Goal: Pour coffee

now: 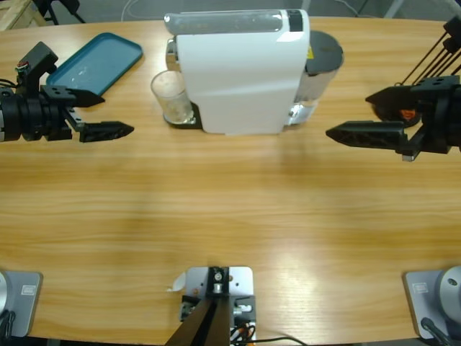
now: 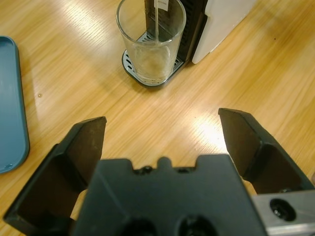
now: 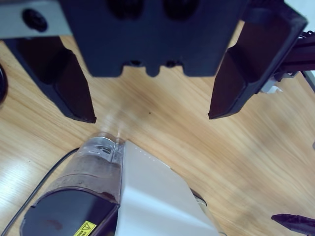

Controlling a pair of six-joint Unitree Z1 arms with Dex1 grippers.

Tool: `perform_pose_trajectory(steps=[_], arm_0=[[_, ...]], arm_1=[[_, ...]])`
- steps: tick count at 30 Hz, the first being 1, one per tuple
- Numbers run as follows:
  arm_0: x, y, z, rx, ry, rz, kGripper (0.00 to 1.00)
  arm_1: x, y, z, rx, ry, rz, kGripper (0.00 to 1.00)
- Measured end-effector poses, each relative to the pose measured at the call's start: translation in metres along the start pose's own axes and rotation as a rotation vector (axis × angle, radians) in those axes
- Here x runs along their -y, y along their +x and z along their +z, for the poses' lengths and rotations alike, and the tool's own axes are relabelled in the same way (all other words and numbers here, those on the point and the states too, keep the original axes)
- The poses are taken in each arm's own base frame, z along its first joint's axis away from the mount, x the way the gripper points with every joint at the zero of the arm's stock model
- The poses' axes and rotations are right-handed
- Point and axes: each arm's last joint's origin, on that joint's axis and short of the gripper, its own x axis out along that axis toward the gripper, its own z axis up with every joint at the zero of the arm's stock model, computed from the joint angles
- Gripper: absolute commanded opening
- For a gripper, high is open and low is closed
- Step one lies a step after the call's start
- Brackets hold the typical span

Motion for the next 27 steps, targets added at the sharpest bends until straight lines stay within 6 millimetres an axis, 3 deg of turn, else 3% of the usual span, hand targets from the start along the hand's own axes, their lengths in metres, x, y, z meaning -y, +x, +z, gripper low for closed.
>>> perform_pose_trajectory(steps=[27], arm_0=[[0.0004, -0.0001, 0.0018, 0.005, 0.001, -0.002, 1.0]], arm_1=[[-0.0007, -0.0037, 0.0022, 0.015, -0.006, 0.002, 1.0]])
